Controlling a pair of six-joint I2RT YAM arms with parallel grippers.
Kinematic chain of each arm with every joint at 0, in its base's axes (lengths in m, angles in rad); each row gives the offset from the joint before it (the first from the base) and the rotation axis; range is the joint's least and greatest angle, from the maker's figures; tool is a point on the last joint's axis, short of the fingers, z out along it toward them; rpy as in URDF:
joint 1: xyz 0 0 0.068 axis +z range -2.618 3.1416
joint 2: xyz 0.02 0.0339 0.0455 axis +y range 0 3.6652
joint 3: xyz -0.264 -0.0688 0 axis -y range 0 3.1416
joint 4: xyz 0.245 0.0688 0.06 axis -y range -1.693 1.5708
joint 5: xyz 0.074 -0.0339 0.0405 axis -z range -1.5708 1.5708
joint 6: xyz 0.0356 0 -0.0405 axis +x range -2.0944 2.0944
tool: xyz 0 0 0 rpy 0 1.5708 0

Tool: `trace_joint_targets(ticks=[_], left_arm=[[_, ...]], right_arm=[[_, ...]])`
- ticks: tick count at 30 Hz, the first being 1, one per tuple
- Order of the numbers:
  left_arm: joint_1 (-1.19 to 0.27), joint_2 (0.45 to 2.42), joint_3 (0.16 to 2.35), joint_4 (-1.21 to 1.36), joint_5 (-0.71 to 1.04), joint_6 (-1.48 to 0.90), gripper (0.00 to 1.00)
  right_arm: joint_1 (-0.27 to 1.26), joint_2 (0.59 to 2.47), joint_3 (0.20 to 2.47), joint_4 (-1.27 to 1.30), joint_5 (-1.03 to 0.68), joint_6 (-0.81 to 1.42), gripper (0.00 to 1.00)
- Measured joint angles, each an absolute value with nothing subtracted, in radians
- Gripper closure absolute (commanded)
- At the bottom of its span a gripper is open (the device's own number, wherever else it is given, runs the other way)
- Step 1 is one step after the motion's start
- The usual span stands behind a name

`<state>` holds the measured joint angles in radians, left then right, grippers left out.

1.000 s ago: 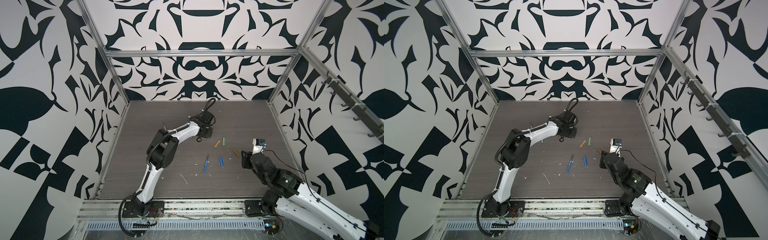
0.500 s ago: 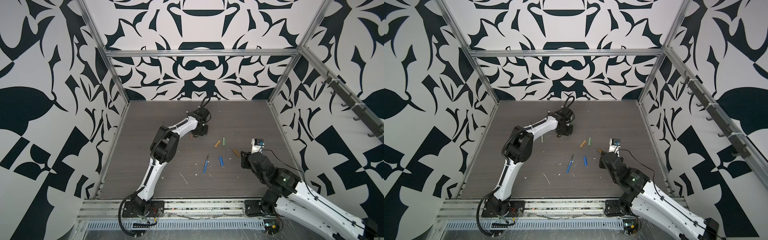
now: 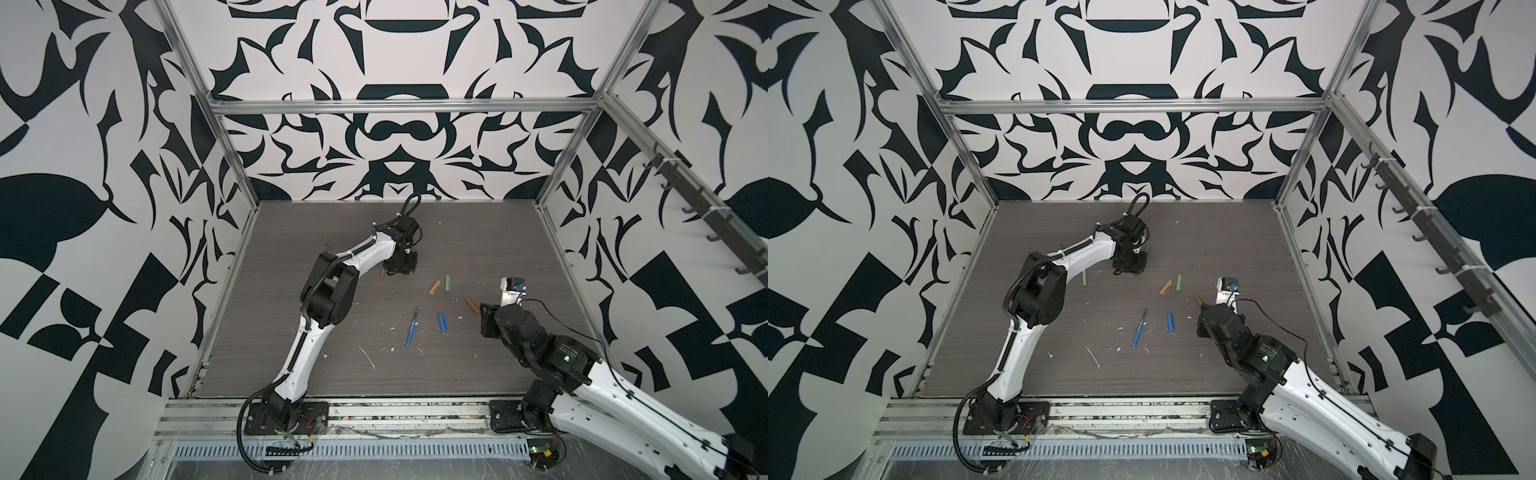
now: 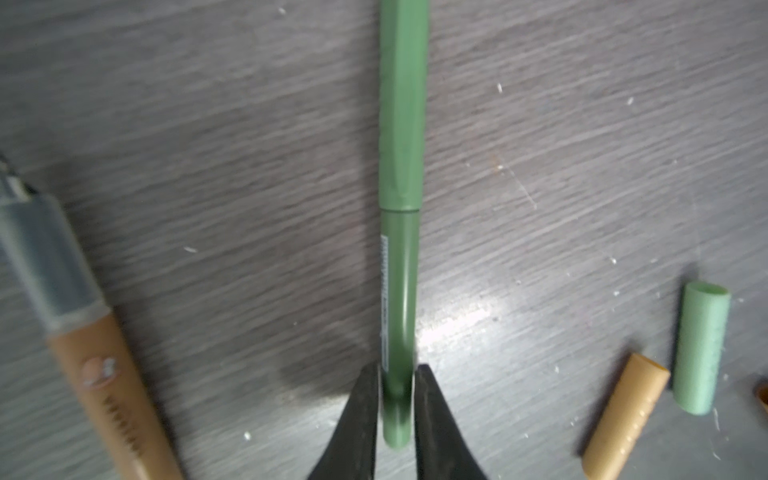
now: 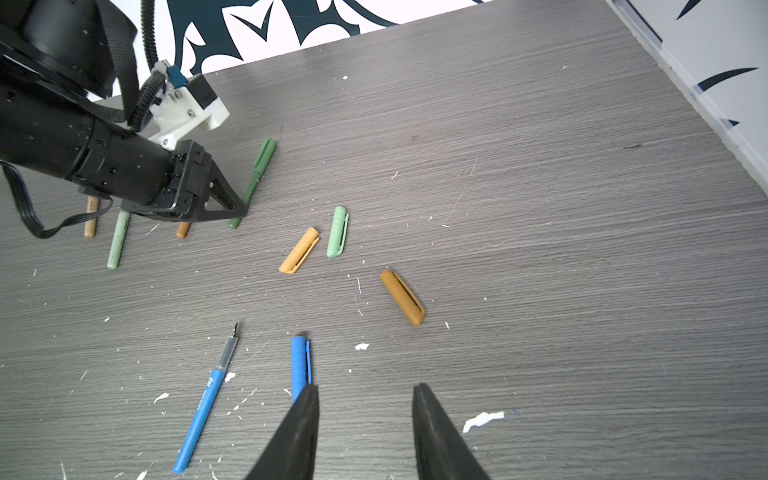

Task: Insert the pens into the pen caps
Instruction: 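Release the capped green pen on the table with the left gripper, then lower the left gripper onto the blue pen while the right hovers over the blue cap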

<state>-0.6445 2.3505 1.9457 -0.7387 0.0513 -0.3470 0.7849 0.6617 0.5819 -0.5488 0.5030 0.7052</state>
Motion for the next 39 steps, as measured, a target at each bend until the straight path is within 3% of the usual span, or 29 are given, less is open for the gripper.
trace_joint_targets(ticks=[9, 23, 30, 39], left_arm=[[-0.645, 2.252, 1.875, -0.741, 0.1, -0.317, 0.6], [-0.647, 1.514, 1.29, -0.567, 0.113, -0.316, 0.52], [-0.705, 1.477, 1.025, -0.557, 0.094, -0.387, 0.54], [-0.852, 1.502, 0.995, -0.519, 0.077, -0.455, 0.53]], right_arm=[[0.785, 0.656, 0.582, -0.549, 0.476, 0.705, 0.6], [0.785, 0.79, 0.582, -0.493, 0.358, 0.695, 0.6], [0.785, 0.946, 0.599, -0.435, 0.302, 0.663, 0.7], [0.785, 1.09, 0.696, -0.38, 0.27, 0.619, 0.7]])
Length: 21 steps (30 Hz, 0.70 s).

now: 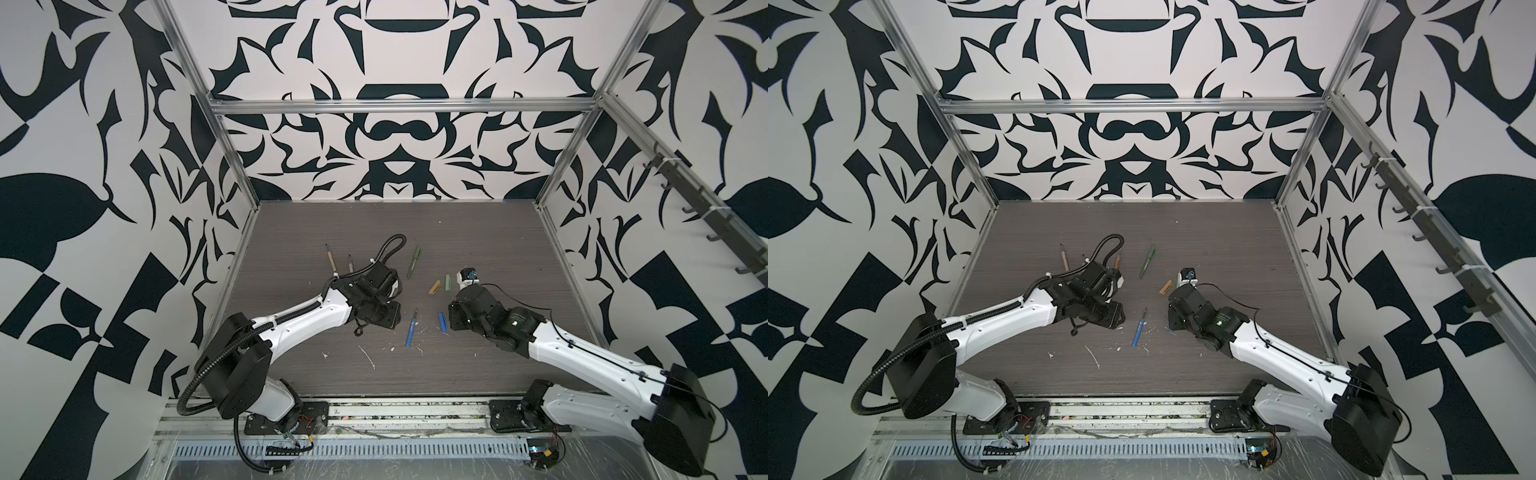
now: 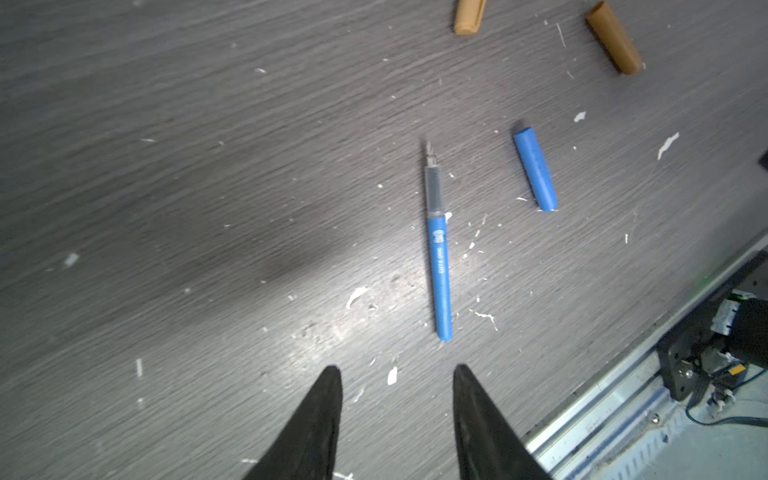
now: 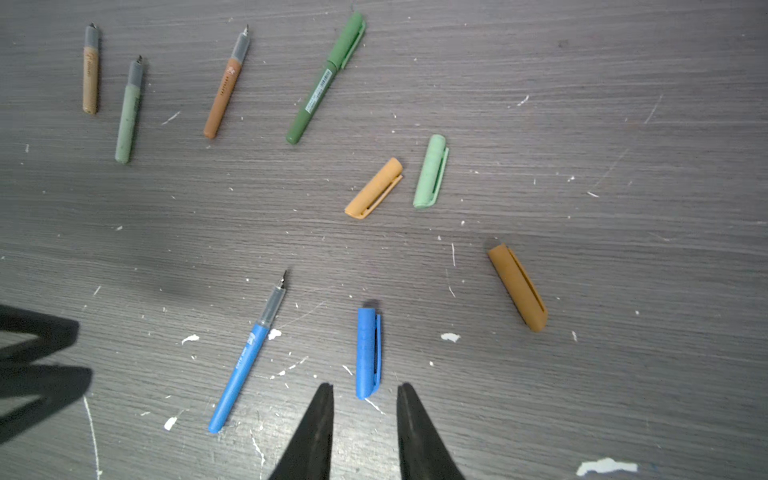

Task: Insert the pens into the pen caps
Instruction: 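Lower the left gripper onto the blue pen while the right hovers over the blue cap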

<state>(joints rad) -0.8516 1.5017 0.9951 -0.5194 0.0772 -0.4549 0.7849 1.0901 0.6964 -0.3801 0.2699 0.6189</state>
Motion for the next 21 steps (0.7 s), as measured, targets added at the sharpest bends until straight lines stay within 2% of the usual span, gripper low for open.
trace_joint_targets(ticks=[5, 9, 12, 21], left_arm=[[-0.939, 1.632, 1.065, -0.54, 0.044, -0.457, 0.56], [-0.991, 1.74, 1.142, -0.585, -0.001, -0.451, 0.58], [-1.006, 1.793, 1.195, -0.615, -0.023, -0.441, 0.59], [-1.016, 1.9, 1.255, -0.639, -0.052, -0.422, 0.62]], right_arm=[[0.785, 1.082, 0.699, -0.376, 0.27, 0.614, 0.7], [0.785, 1.044, 0.698, -0.378, 0.276, 0.613, 0.75], [0.785, 1.005, 0.696, -0.389, 0.287, 0.616, 0.79], [0.785, 0.881, 0.64, -0.44, 0.337, 0.625, 0.79]])
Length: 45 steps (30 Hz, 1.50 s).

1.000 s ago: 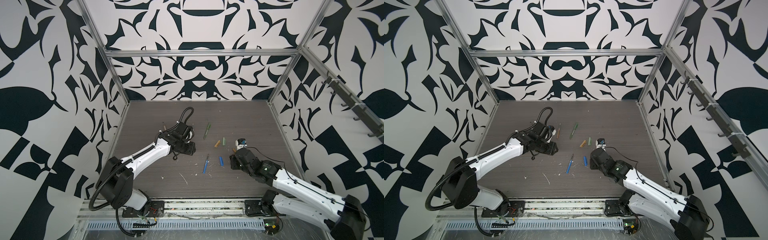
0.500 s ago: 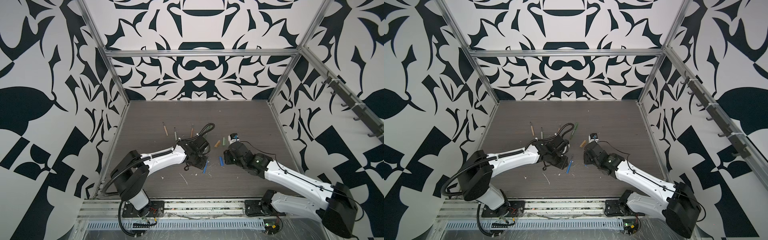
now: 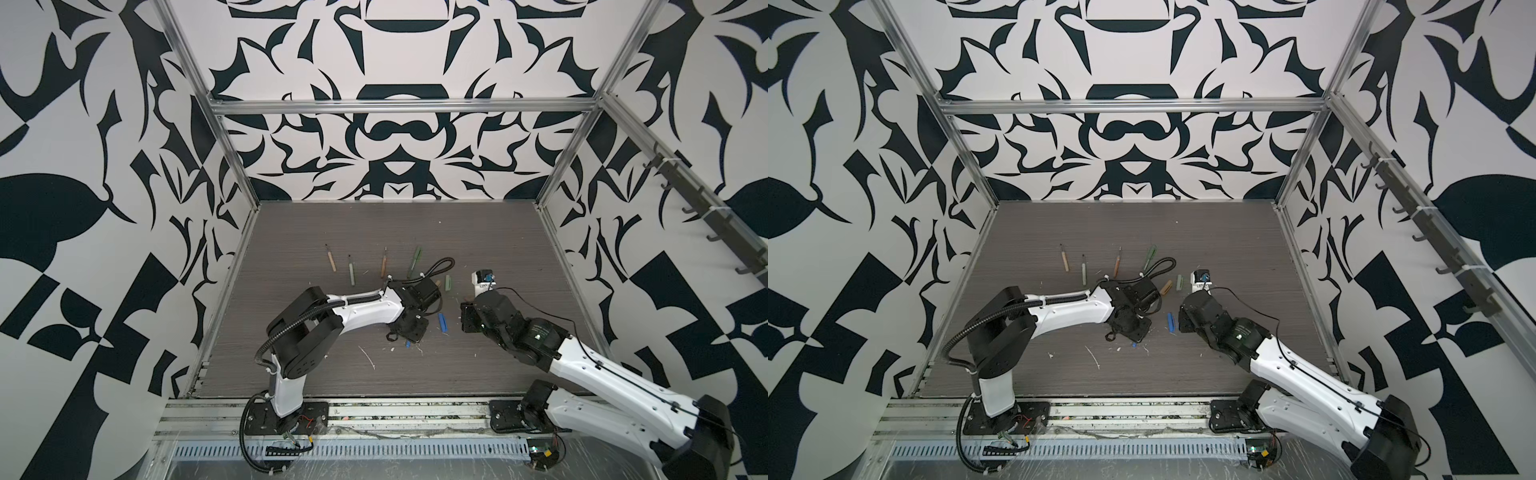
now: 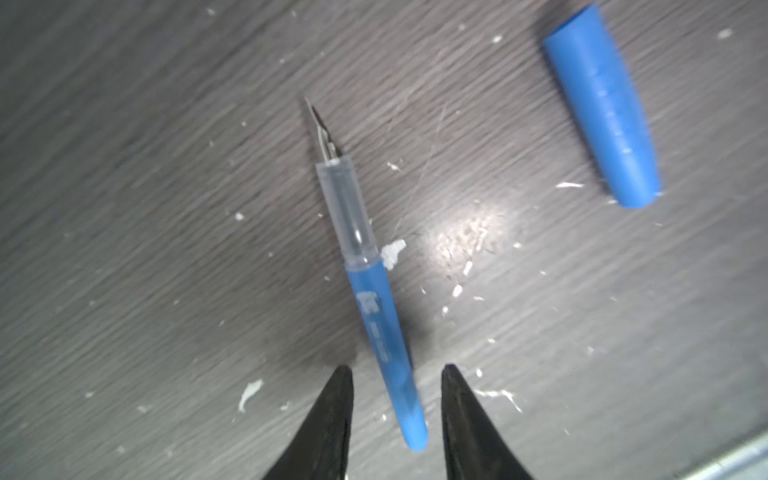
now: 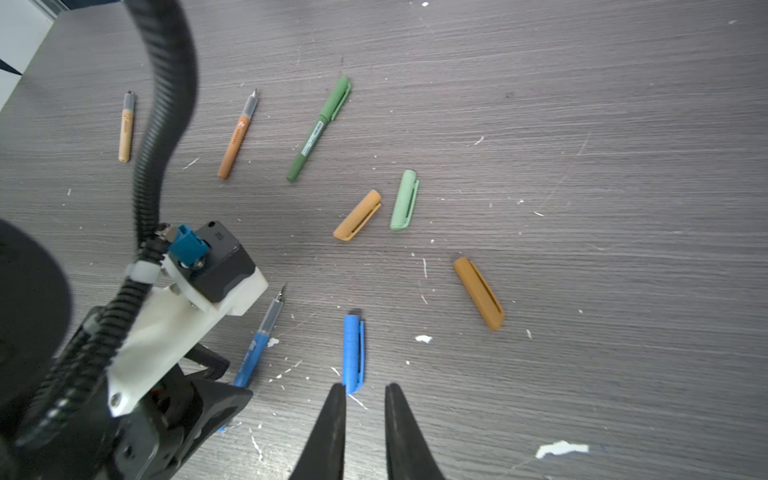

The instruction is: Insert the pens into the pen caps

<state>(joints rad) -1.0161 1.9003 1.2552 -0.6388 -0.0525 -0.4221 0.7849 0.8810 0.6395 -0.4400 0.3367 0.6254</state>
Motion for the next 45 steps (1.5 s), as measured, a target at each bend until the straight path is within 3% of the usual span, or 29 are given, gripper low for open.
trace_joint_targets(ticks=[24, 30, 38, 41, 45], left_arm=[[-1.021, 1.916, 1.264, -0.694, -0.165, -0.395, 0.7], [-1.02, 1.901, 1.243, -0.697, -0.167, -0.391, 0.84], [-1.019, 1.884, 1.219, -0.673, -0.167, -0.393, 0.93], [-1.016, 1.851, 1.175, -0.637, -0.169, -0.392, 0.96], [-1.015, 1.699, 1.009, -0.5, -0.169, -0.376, 0.97]], right_arm=[[0.782, 0.856, 0.631, -0.471, 0.36, 0.627, 0.81], [0.782, 0.856, 0.631, -0.471, 0.359, 0.627, 0.81], [0.781, 0.877, 0.641, -0.472, 0.346, 0.627, 0.81], [0.78, 0.878, 0.643, -0.458, 0.31, 0.621, 0.69], [0.78, 0.87, 0.617, -0.362, 0.252, 0.613, 0.67]])
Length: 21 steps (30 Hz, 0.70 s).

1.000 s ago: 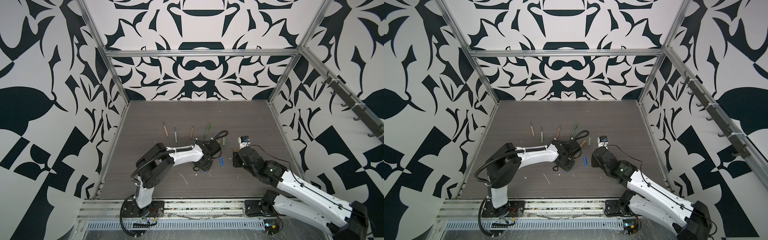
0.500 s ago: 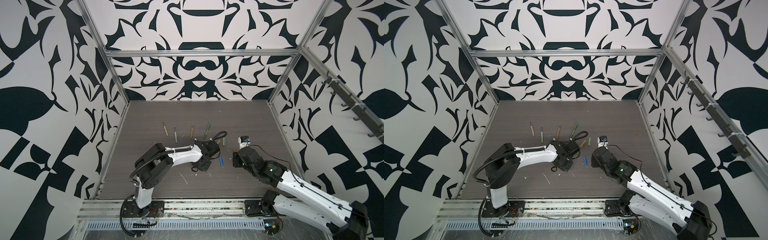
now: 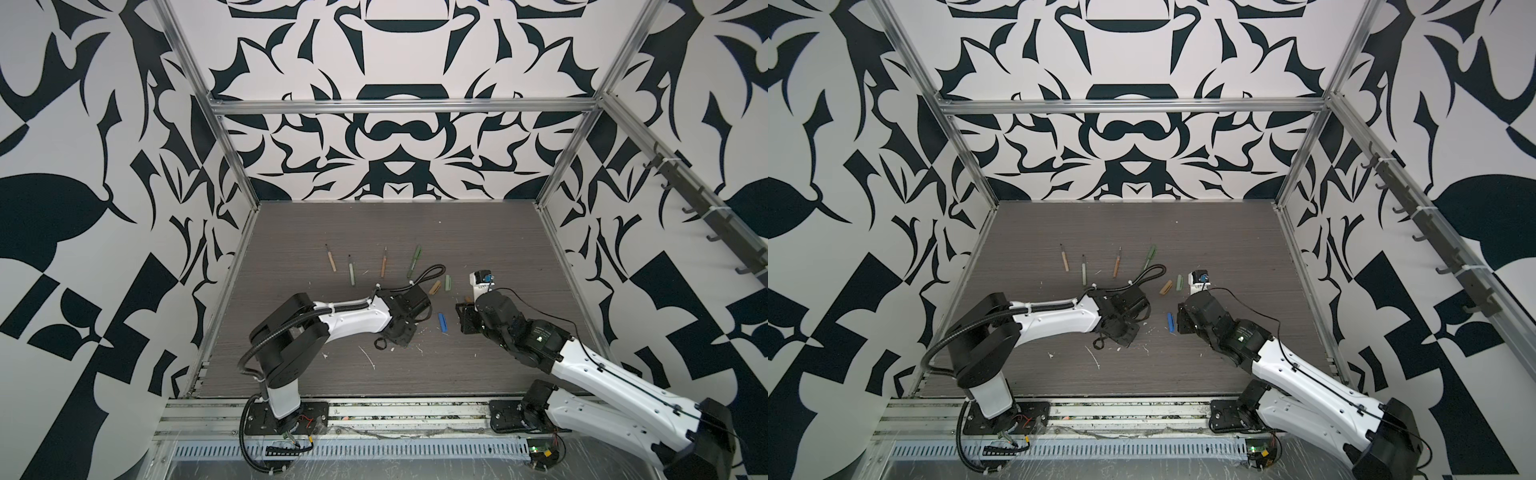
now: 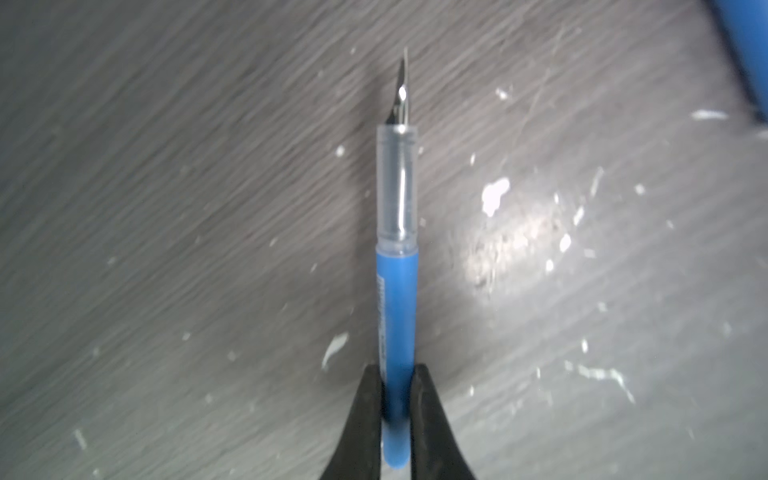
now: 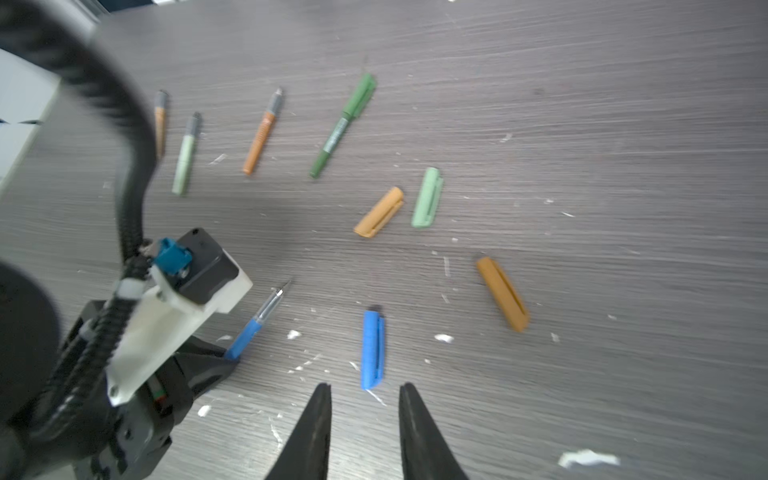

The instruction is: Insert the pens into the pen caps

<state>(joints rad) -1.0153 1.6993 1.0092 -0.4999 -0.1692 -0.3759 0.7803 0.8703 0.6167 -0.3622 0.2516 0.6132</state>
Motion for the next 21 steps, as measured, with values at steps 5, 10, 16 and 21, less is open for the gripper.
trace_joint_targets(ticks=[5, 10, 16, 21], left_arm=[[-1.015, 1.394, 0.793, -0.248, -0.163, -0.349, 0.97], [-1.015, 1.193, 0.643, 0.013, -0.091, -0.321, 0.97], [-1.015, 1.142, 0.607, 0.156, -0.01, -0.314, 0.98], [-1.015, 1.137, 0.607, 0.18, 0.033, -0.314, 0.99]], right_arm=[[0.78, 0.797, 0.564, -0.266, 0.128, 0.592, 0.61], [0.78, 0.781, 0.561, -0.133, -0.027, 0.585, 0.53], [0.78, 0.87, 0.561, 0.01, -0.18, 0.599, 0.51], [0.78, 0.904, 0.561, 0.096, -0.209, 0.609, 0.51]])
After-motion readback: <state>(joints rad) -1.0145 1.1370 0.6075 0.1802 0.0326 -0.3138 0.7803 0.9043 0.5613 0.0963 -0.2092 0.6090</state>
